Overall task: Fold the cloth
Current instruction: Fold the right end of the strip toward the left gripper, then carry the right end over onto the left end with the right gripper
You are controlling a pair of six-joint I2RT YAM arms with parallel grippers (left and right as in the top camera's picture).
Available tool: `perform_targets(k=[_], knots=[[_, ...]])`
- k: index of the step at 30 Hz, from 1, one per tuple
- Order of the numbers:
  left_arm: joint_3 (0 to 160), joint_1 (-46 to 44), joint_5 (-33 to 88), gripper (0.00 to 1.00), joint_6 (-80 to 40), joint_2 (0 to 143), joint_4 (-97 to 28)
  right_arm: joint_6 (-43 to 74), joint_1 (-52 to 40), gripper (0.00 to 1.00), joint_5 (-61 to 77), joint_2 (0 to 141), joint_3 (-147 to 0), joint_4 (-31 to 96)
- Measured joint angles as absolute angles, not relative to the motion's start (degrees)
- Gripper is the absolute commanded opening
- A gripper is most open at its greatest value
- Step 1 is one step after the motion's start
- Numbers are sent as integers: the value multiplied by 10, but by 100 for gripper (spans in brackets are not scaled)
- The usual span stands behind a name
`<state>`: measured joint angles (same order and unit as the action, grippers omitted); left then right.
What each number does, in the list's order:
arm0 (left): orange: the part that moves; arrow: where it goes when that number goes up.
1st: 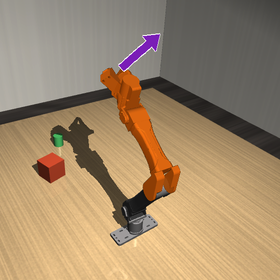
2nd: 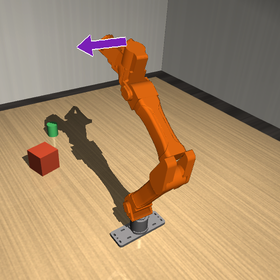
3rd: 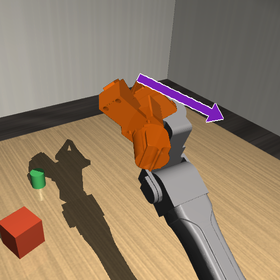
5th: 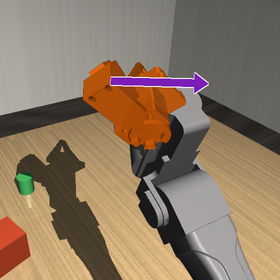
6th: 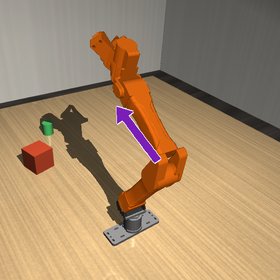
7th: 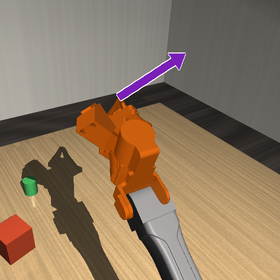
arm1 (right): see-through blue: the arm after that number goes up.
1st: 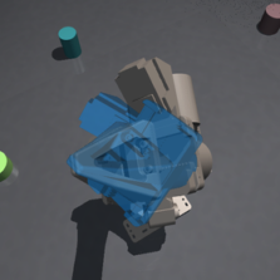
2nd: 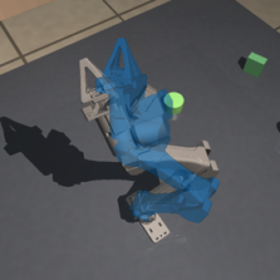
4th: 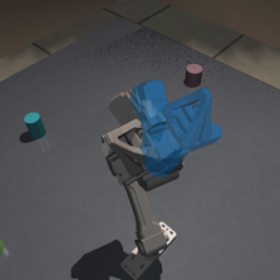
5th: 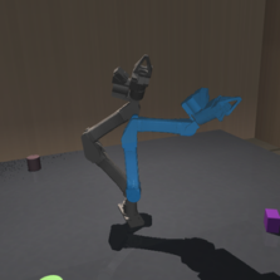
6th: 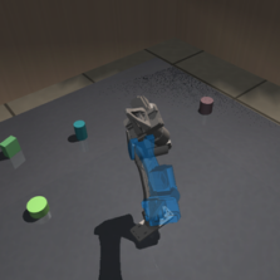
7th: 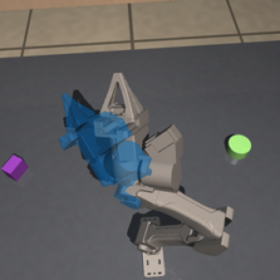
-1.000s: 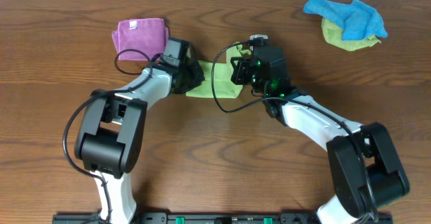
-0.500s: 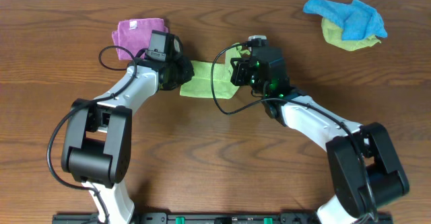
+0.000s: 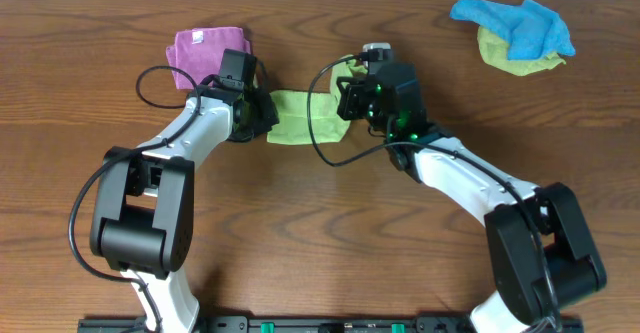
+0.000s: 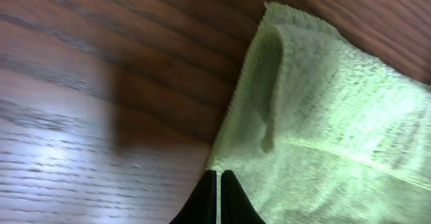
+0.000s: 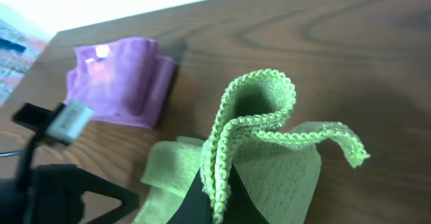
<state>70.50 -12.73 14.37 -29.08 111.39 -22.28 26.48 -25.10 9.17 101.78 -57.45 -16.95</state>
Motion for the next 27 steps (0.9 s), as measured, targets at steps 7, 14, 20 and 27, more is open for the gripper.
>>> perform_targets(k=[7,14,20,27], knots=[[705,-127,129,6,-286,1114,-221,265,-260,1,91,1018,-581,-169],[705,-127,128,6,-291,1114,-208,265,-275,1,91,1018,-581,-169],[705,-127,129,6,-304,1114,-199,265,-292,1,92,1041,-600,-169],[705,-127,128,6,-311,1114,-199,265,-312,1,92,1089,-652,-143]])
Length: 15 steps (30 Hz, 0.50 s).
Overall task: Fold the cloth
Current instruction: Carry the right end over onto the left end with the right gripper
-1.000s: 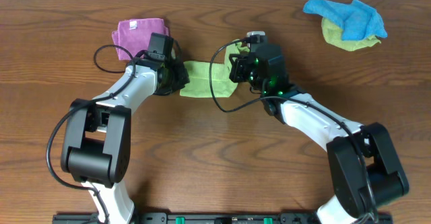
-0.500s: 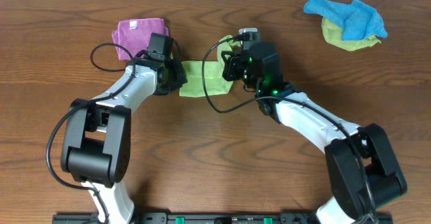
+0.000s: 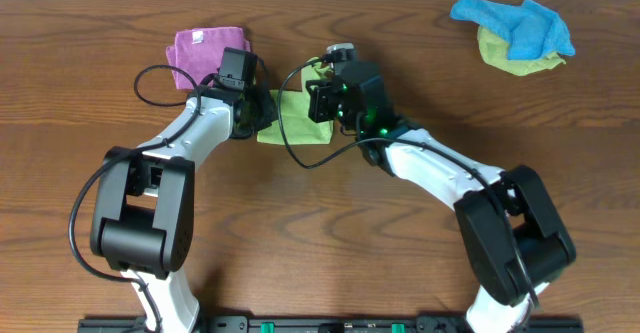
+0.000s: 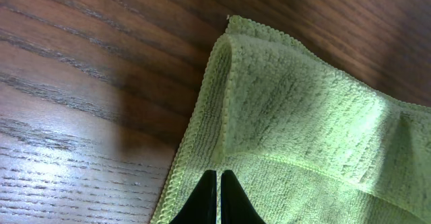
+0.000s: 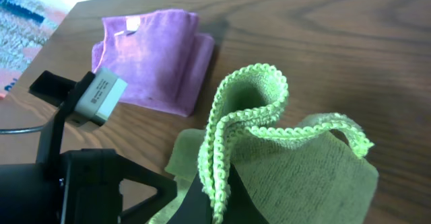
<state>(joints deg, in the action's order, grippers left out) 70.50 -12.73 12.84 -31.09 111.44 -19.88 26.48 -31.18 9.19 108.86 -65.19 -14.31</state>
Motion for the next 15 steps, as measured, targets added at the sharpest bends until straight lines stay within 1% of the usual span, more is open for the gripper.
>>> perform_targets(k=[9,15], knots=[[705,-127,128,6,-313,1114,-199,265,-332,1,92,1104,-683,-135],[705,-127,128,6,-313,1114,-199,265,-346,1,92,1140,-690,-130]])
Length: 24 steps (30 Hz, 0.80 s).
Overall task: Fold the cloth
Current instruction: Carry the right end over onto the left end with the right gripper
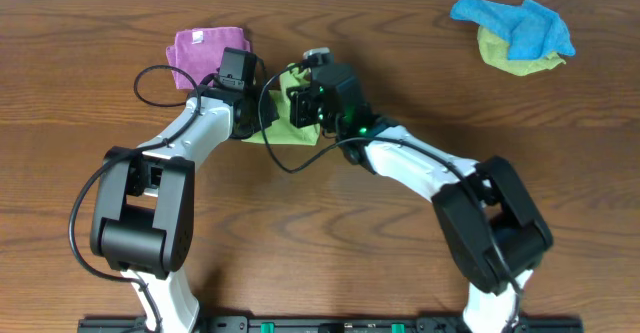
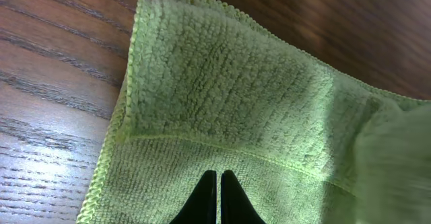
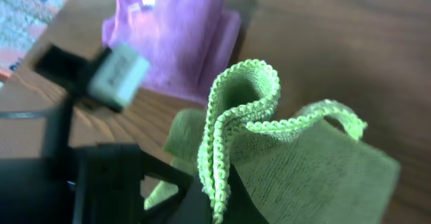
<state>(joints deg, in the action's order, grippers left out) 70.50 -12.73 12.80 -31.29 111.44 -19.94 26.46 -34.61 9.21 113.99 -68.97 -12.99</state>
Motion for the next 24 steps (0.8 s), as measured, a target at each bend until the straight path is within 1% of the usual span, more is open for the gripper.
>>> perform_targets(k=[7,16,24], knots=[[705,-120,115,6,-310,1114,-230,260,-358,1,92,1149,-691,-130],[705,-64,105,6,-310,1114,-249,254,-359,1,92,1149,-694,-130],[705,-75,103,6,-318,1114,-225,254,-359,1,97,1149,-730,-117]])
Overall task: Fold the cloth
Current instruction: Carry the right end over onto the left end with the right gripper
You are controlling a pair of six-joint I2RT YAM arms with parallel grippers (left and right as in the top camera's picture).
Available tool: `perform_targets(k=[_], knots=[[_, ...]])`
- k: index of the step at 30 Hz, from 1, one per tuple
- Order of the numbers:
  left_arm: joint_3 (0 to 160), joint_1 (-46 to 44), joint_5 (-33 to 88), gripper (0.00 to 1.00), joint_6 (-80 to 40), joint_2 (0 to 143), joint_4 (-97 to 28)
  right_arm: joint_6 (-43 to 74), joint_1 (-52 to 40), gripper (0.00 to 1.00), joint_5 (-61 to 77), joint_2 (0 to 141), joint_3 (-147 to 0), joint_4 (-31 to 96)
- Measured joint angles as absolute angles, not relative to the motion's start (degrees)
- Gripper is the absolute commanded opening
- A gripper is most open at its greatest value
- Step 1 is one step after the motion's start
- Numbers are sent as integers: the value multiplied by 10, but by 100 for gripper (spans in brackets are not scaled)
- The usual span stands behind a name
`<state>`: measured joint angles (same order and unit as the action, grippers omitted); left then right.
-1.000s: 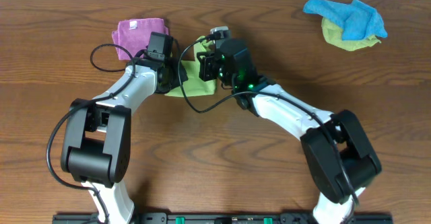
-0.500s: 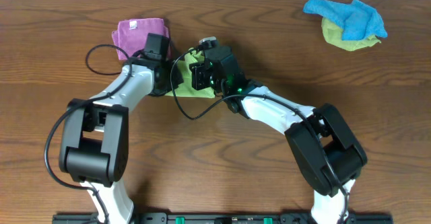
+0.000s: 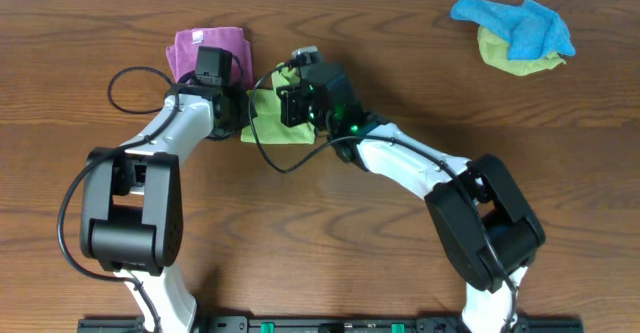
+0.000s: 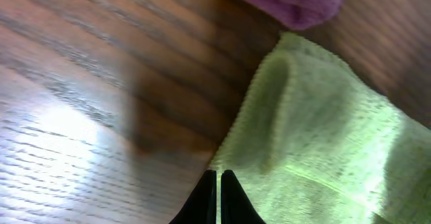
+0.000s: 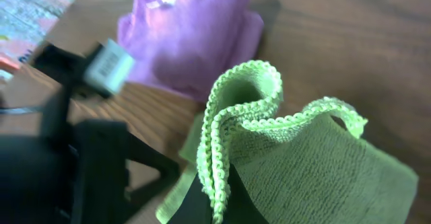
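Note:
The green cloth (image 3: 262,119) lies on the wooden table, partly doubled over, between the two grippers. My right gripper (image 5: 215,198) is shut on a doubled, stitched edge of the green cloth (image 5: 323,177) and holds it raised above the rest of the cloth. In the overhead view the right gripper (image 3: 283,106) is over the cloth's right part. My left gripper (image 4: 219,177) is shut, its tips at the left edge of the green cloth (image 4: 323,143), with nothing visibly between them. From overhead the left gripper (image 3: 232,113) is just left of the cloth.
A folded purple cloth (image 3: 205,49) lies close behind the green one, also seen as purple cloth (image 5: 188,42) and purple cloth. A blue cloth on another green cloth (image 3: 515,28) sits at the far right. Cables loop beside both arms.
My left gripper has moved left, from over the cloth's surface to its left edge. The right gripper, still shut on the raised edge, is slightly further left, nearer the purple cloth.
At first the cloth lay mid-table with my right gripper holding its right edge up and the left gripper shut at its left corner. At each later moment the held edge and the cloth were further left, the cloth narrower; now it lies beside the purple cloth.

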<state>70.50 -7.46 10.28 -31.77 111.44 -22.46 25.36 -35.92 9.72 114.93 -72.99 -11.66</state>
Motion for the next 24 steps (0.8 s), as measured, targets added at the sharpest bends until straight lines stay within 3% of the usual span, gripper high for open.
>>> perform_targets(k=[24], knots=[[707,-76,110,6,-343,1149,-188,260,-386,1,98,1149,-762,-121]])
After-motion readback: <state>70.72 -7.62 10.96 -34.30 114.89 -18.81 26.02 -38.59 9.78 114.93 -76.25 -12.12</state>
